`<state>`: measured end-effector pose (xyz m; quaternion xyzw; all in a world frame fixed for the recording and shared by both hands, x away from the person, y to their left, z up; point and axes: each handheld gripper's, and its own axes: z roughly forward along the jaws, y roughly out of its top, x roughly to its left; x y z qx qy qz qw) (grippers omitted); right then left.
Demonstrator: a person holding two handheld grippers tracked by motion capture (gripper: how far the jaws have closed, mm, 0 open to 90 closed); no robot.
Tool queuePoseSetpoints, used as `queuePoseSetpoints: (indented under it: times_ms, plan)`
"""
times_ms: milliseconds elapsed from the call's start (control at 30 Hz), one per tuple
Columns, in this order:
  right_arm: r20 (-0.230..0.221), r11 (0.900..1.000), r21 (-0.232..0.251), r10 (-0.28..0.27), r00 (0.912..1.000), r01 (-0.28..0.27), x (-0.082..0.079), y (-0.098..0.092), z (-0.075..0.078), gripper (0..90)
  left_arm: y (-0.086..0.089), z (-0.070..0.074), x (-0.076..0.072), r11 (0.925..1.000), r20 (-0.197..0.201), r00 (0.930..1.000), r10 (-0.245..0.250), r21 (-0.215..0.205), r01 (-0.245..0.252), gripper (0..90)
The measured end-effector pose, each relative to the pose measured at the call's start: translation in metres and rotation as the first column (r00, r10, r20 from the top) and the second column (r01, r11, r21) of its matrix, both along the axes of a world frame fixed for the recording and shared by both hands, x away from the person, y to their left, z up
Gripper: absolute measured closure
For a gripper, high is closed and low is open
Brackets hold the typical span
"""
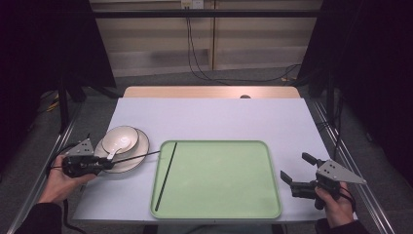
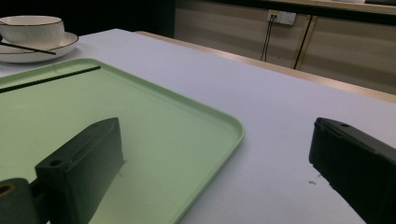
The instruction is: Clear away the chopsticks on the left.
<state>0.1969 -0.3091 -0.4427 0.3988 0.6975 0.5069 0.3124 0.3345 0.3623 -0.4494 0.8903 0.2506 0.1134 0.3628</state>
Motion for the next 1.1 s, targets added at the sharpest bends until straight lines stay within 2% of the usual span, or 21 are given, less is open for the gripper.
queuePoseSetpoints:
  times_ms: [33, 200, 233, 333, 433, 467, 500, 567, 633, 667, 733, 833, 867, 933, 967, 1000, 1033, 1067, 1100]
  plan:
    - [0.000, 1.000, -0.001, -0.003, 1.0000, 0.003, 0.000, 0.000, 0.000, 2.4, 0.000, 0.001, 0.001, 0.9997, 0.002, 1.0000, -0.009, 0.023, 0.009, 74.0]
    - [-0.006, 1.000, 0.004, -0.003, 1.0000, 0.003, 0.000, -0.001, 0.000, 2.4, 0.000, 0.001, 0.000, 0.9980, -0.012, 0.9982, -0.058, 0.023, 0.059, 82.2]
    - [-0.006, 1.000, 0.003, -0.002, 1.0000, 0.002, 0.000, 0.000, 0.000, 2.4, -0.001, 0.001, 0.000, 0.9976, 0.001, 0.9981, -0.062, 0.033, 0.062, 82.9]
    - [-0.010, 1.000, 0.000, -0.011, 0.9999, 0.011, 0.000, 0.000, -0.001, 2.4, -0.002, 0.001, -0.001, 0.9960, -0.003, 0.9963, -0.086, 0.026, 0.086, 85.4]
    - [-0.008, 1.000, 0.003, -0.002, 1.0000, 0.002, 0.000, 0.000, -0.001, 2.4, -0.004, 0.002, -0.002, 0.9953, -0.013, 0.9960, -0.089, 0.038, 0.089, 85.8]
    - [-0.008, 1.000, 0.003, -0.001, 1.0000, 0.001, 0.000, -0.001, 0.000, 2.4, -0.004, 0.003, -0.002, 0.9954, -0.020, 0.9958, -0.090, 0.033, 0.090, 85.7]
    - [-0.007, 1.000, 0.004, -0.002, 1.0000, 0.002, 0.000, -0.001, 0.000, 2.4, -0.003, 0.002, -0.002, 0.9964, -0.019, 0.9962, -0.084, 0.009, 0.085, 85.8]
    - [-0.009, 1.000, 0.003, 0.001, 1.0000, 0.000, 0.000, -0.001, 0.000, 2.4, -0.003, 0.004, -0.002, 0.9966, -0.020, 0.9965, -0.081, 0.012, 0.081, 85.8]
    - [-0.007, 1.000, 0.005, 0.001, 1.0000, -0.001, 0.000, 0.000, 0.000, 2.4, -0.003, 0.006, -0.004, 0.9981, -0.027, 0.9978, -0.060, -0.015, 0.060, 85.8]
    - [-0.007, 1.000, 0.005, 0.003, 1.0000, -0.003, 0.000, 0.000, 0.000, 2.4, -0.003, 0.006, -0.004, 0.9981, -0.027, 0.9978, -0.060, -0.015, 0.060, 85.8]
    - [-0.008, 1.000, 0.001, -0.002, 1.0000, 0.002, 0.000, 0.000, 0.000, 2.4, -0.007, 0.009, -0.008, 0.9977, -0.044, 0.9971, -0.062, -0.031, 0.061, 85.8]
    - [-0.009, 1.000, 0.003, -0.003, 0.9999, 0.003, 0.000, 0.000, 0.000, 2.4, -0.009, 0.011, -0.011, 0.9974, -0.045, 0.9970, -0.062, -0.040, 0.060, 85.9]
    - [-0.007, 1.000, 0.003, -0.001, 1.0000, 0.001, 0.000, 0.000, 0.000, 2.4, -0.009, 0.012, -0.013, 0.9973, -0.061, 0.9966, -0.056, -0.051, 0.053, 85.9]
    - [-0.007, 1.000, 0.005, 0.001, 1.0000, -0.001, 0.000, 0.000, 0.000, 2.4, -0.009, 0.013, -0.014, 0.9963, -0.062, 0.9963, -0.059, -0.066, 0.055, 85.9]
    - [-0.007, 1.000, 0.006, 0.000, 1.0000, 0.000, 0.000, 0.000, 0.000, 2.4, -0.009, 0.014, -0.015, 0.9965, -0.064, 0.9970, -0.045, -0.074, 0.040, 85.9]
    - [-0.007, 1.000, 0.006, 0.003, 1.0000, -0.003, 0.000, 0.000, 0.000, 2.5, -0.008, 0.017, -0.018, 0.9948, -0.055, 0.9977, -0.041, -0.095, 0.035, 85.9]
    - [-0.007, 1.000, 0.006, 0.003, 1.0000, -0.003, 0.000, 0.000, 0.000, 2.5, -0.008, 0.017, -0.018, 0.9948, -0.055, 0.9977, -0.041, -0.095, 0.035, 85.9]
    - [-0.008, 1.000, 0.006, 0.007, 0.9999, -0.007, 0.000, 0.000, 0.000, 2.6, -0.008, 0.019, -0.022, 0.9931, -0.067, 0.9971, -0.035, -0.114, 0.028, 85.9]
    - [-0.010, 1.000, 0.003, 0.000, 1.0000, 0.000, 0.000, 0.000, 0.000, 2.6, -0.008, 0.019, -0.022, 0.9931, -0.067, 0.9971, -0.035, -0.114, 0.028, 85.9]
